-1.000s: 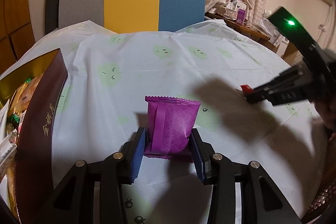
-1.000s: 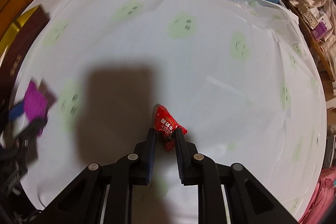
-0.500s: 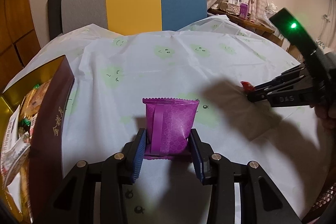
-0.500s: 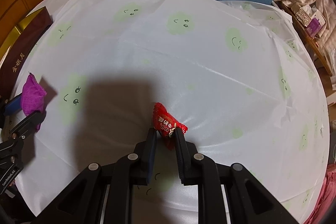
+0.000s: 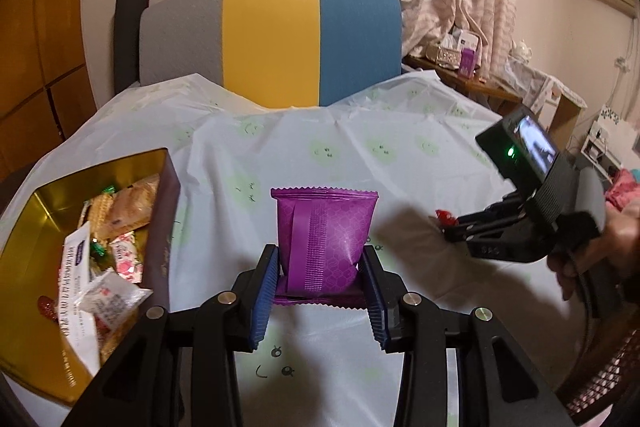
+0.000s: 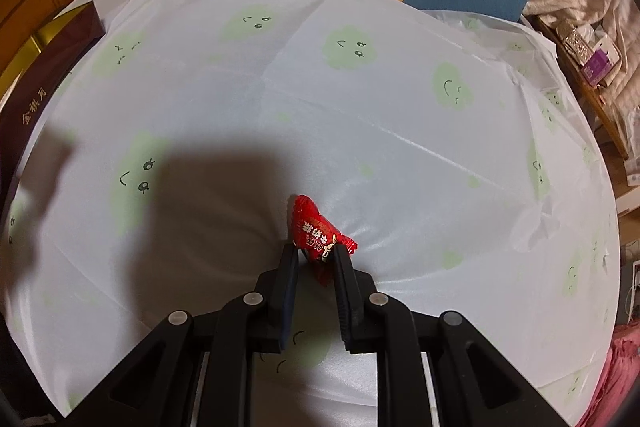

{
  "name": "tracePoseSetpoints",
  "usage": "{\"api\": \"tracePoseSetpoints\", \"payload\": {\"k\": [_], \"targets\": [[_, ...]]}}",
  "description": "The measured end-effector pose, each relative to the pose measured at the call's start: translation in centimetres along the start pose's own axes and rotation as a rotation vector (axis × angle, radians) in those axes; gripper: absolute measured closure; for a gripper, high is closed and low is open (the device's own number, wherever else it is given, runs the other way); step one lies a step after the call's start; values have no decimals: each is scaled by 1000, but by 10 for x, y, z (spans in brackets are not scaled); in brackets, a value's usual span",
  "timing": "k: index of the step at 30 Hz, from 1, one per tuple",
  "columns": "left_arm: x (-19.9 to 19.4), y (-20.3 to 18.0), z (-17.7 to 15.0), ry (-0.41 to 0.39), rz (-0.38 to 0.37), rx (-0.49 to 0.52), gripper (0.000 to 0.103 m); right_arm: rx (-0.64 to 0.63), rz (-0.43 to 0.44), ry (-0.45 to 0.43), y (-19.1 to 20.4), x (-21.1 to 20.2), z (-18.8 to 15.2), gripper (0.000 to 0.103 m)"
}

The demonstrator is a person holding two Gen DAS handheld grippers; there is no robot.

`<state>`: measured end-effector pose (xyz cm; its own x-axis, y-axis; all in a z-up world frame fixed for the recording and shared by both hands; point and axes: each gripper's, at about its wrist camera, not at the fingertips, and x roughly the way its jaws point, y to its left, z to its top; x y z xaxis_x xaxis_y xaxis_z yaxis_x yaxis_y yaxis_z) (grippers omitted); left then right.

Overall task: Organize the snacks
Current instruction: 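Carry the purple pouch into the gold tin and release it with the left tool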

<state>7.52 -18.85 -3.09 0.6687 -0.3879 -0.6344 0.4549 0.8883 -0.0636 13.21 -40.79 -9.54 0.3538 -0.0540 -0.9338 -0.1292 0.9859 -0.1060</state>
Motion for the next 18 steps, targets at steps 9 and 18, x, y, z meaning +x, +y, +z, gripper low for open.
{"api": "tracePoseSetpoints", "payload": {"k": [9,18], "targets": [[-26,17,5,-29,15,-52,62,-25,-20,-9,7,-7,-7,85],[-44,43,3,-42,39,-113,62,-38,-34,-14,10,-7,-8,85]]}}
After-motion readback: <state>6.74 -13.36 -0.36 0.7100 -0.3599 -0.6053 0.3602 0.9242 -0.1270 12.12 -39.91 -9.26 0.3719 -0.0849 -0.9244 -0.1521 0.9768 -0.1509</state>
